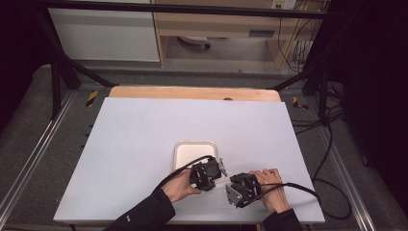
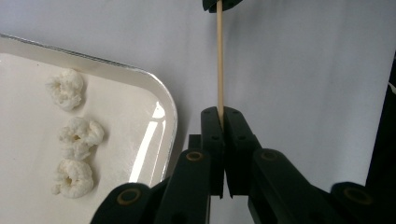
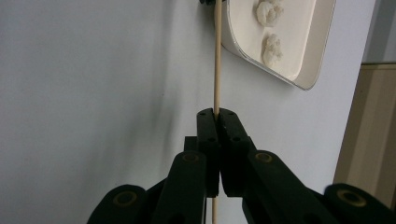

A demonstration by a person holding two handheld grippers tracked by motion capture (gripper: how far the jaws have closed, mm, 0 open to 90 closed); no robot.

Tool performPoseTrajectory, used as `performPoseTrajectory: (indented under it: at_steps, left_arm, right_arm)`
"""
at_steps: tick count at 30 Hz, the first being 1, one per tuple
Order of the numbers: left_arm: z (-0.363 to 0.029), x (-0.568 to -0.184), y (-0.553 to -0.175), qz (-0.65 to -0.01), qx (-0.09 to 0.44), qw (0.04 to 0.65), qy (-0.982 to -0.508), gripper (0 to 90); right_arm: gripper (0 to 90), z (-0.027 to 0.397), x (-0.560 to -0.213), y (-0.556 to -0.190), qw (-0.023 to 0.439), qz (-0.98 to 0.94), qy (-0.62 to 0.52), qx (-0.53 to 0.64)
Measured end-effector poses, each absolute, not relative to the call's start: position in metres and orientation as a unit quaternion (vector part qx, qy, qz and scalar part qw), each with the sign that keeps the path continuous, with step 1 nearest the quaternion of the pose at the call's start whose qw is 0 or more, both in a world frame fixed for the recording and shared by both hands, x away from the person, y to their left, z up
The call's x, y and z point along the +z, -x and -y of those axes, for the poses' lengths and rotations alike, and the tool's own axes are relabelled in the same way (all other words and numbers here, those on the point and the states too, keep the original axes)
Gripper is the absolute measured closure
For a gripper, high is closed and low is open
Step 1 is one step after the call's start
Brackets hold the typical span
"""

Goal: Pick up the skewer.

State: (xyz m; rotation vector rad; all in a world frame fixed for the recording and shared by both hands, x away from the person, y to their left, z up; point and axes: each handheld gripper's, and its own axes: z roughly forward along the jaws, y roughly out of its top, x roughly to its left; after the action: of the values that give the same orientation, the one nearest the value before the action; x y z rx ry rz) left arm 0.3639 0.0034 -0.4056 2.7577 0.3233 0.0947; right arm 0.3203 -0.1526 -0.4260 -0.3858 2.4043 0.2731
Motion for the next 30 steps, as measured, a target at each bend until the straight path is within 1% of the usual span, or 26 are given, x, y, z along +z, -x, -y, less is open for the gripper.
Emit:
performPoseTrajectory:
  at_steps: [11, 13, 16, 20, 22, 24, 25, 27, 30]
  left_arm:
    - [-0.002, -0.406, -0.362, -0.116, 0.041, 0.174, -0.977, 88.4]
    - [-0.004, -0.405, -0.362, -0.118, 0.043, 0.176, -0.976, 88.5]
    - [-0.01, -0.403, -0.361, -0.121, 0.047, 0.183, -0.975, 88.5]
    - [-0.018, -0.402, -0.361, -0.128, 0.05, 0.192, -0.972, 88.5]
    - [-0.024, -0.401, -0.361, -0.131, 0.054, 0.194, -0.971, 88.4]
    - [-0.033, -0.401, -0.361, -0.134, 0.053, 0.204, -0.968, 88.4]
    - [-0.036, -0.4, -0.361, -0.135, 0.054, 0.206, -0.968, 88.4]
    - [-0.042, -0.399, -0.36, -0.141, 0.055, 0.216, -0.965, 88.4]
    - [-0.051, -0.396, -0.358, -0.149, 0.062, 0.223, -0.961, 88.4]
  right_arm:
    - [88.2, 0.152, -0.426, -0.318, 0.344, -0.922, 0.144, 0.102]
    - [86.1, 0.152, -0.425, -0.319, 0.342, -0.923, 0.136, 0.113]
    - [75.7, 0.155, -0.421, -0.322, 0.34, -0.924, 0.108, 0.142]
    - [60.8, 0.167, -0.416, -0.326, 0.312, -0.927, 0.041, 0.203]
    - [55.4, 0.174, -0.413, -0.329, 0.308, -0.924, 0.008, 0.228]
    - [46.7, 0.18, -0.41, -0.331, 0.294, -0.921, -0.023, 0.254]
    - [44.8, 0.184, -0.409, -0.332, 0.283, -0.921, -0.04, 0.264]
    - [38.5, 0.19, -0.409, -0.333, 0.279, -0.915, -0.069, 0.284]
    - [33.8, 0.198, -0.408, -0.335, 0.264, -0.908, -0.107, 0.309]
